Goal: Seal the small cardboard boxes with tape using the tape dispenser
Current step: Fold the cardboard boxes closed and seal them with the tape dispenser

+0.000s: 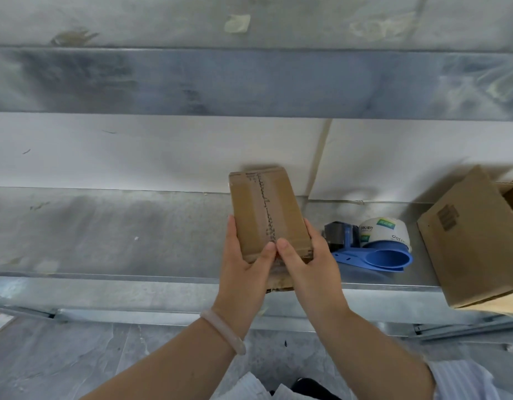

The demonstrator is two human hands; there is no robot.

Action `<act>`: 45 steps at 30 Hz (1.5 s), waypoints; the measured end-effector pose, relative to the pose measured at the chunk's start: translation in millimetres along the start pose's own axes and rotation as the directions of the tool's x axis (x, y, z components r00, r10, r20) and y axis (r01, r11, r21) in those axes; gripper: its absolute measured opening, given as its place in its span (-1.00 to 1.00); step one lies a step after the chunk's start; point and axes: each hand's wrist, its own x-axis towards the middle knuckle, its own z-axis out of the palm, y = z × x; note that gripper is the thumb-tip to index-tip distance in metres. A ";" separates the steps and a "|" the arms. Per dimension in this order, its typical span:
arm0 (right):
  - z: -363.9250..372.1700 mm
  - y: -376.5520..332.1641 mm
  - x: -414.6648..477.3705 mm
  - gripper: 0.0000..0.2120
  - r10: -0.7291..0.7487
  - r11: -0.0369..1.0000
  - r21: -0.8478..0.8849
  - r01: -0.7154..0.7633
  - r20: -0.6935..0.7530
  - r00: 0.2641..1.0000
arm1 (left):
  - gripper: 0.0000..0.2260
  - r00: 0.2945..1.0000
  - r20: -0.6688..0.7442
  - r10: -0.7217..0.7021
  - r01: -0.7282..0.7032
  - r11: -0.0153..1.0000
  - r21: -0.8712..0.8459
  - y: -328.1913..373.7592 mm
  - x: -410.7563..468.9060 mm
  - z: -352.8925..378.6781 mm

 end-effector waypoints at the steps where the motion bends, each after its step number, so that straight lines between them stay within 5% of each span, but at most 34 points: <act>1: 1.7 2.2 0.1 -0.71 -0.005 1.000 -0.018 0.005 -0.022 1.000 | -0.32 1.000 -0.002 -0.004 0.004 1.000 -0.017 1.8 -1.2 1.3; 9: 3.1 10.6 -1.6 -0.59 0.084 0.995 0.052 -0.080 -0.086 0.993 | -0.53 0.990 0.011 -0.141 0.141 0.979 -0.149 7.1 -8.7 -3.6; 13: -15.3 5.1 0.6 -0.66 0.083 0.996 0.018 -0.082 -0.106 0.991 | -0.58 0.978 0.025 -0.209 0.204 0.911 -0.359 19.3 -11.1 -24.4; 19: -56.1 1.4 16.5 -0.74 0.071 0.995 -0.076 -0.063 0.103 0.992 | -0.44 0.983 -0.182 0.034 -0.013 0.993 0.115 40.6 19.6 -81.3; 23: -49.5 -9.5 30.0 -0.78 0.069 0.980 -0.195 -0.035 0.168 0.983 | -0.47 0.994 0.086 -0.070 0.036 0.936 0.349 45.8 38.8 -89.6; 25: -41.8 -15.0 35.2 -0.79 0.049 0.975 -0.219 -0.031 0.076 0.996 | -0.53 0.995 0.070 -0.069 0.031 0.895 0.446 41.6 36.7 -86.5; 28: -34.8 -21.3 30.3 -0.62 0.046 0.981 -0.184 -0.065 -0.102 0.994 | -0.54 0.995 -0.103 0.004 0.044 0.888 0.457 38.1 25.8 -81.2; 32: -17.2 -16.9 16.1 -0.41 0.067 0.956 -0.291 -0.029 0.120 0.990 | -0.45 0.993 -0.089 0.080 -0.018 0.834 0.551 32.2 22.4 -79.1; 45: -19.8 -12.3 40.3 -0.29 0.187 0.938 -0.329 -0.107 0.225 0.956 | -0.50 0.988 0.061 -0.145 0.137 0.983 0.124 34.6 38.8 -82.8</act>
